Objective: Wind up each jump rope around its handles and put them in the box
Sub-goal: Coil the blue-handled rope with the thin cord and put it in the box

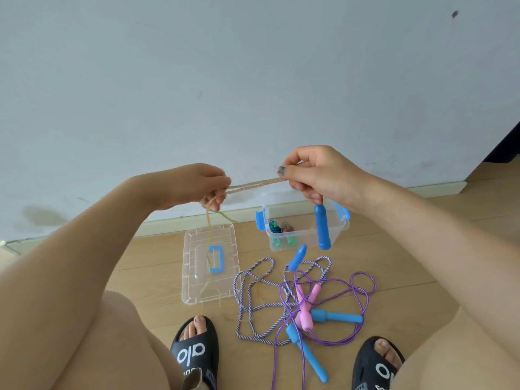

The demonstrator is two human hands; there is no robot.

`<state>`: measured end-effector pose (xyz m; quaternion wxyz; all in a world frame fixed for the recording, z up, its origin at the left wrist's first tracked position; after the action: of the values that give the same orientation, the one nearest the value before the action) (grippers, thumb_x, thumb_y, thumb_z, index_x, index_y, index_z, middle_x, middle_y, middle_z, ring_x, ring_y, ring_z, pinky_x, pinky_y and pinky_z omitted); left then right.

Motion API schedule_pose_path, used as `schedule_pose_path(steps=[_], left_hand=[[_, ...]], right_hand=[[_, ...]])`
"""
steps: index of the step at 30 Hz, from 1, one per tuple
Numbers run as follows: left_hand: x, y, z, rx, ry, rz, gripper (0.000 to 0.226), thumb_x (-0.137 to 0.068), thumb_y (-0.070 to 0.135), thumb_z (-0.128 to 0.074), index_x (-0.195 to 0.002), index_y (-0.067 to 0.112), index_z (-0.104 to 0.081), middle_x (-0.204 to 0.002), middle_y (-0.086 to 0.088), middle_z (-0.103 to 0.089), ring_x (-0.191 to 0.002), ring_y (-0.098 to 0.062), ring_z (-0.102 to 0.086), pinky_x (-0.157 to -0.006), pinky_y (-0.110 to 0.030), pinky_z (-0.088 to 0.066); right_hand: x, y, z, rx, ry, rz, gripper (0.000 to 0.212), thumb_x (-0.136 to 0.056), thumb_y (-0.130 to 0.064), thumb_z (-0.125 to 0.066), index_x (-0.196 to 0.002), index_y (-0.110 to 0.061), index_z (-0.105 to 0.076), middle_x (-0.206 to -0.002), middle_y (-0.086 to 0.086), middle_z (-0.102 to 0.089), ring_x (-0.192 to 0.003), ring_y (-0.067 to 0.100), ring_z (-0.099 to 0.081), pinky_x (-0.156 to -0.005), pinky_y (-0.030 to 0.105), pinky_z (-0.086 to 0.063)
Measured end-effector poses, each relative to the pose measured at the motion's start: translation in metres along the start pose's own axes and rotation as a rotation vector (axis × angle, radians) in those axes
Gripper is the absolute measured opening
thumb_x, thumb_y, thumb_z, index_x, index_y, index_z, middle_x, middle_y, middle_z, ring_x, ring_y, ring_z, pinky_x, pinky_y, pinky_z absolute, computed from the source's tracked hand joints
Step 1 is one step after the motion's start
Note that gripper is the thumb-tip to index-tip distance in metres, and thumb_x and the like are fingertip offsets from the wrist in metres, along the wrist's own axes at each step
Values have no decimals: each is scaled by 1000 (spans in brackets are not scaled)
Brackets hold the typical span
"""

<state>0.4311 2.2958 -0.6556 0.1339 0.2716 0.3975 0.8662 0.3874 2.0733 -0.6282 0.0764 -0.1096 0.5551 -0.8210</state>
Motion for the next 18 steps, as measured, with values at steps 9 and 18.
schedule_pose_path(steps=[9,18], left_hand=[[-1,13,-22,104,-102,-25,34,-106,38,-35,-128,26,-59,-121,1,-69,-114,-12,-64,-103,-32,-43],[3,49,-33,223,-104,-218,21,-104,19,-46,-90,8,-59,-89,-13,-59,-87,-25,-68,-88,-32,-54]], right_hand=[[-5,-2,-12,-109,52,26,10,-96,-16,-60,-92,-7,-59,-63,2,-54,-43,14,-35,-43,26,-34],[-7,-2,-14,-105,31,12,11,-96,-19,-62,-97,-8,-60,-66,4,-56,-43,14,-36,-44,26,-34]])
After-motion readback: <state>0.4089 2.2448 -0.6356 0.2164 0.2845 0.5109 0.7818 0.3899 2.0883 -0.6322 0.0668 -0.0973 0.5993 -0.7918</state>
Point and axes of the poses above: each hand's wrist, its own x-axis away from the middle knuckle, its own z-axis out of the back of the hand, y = z × x, the point moved 5 cm from there along -x, towards the middle knuckle
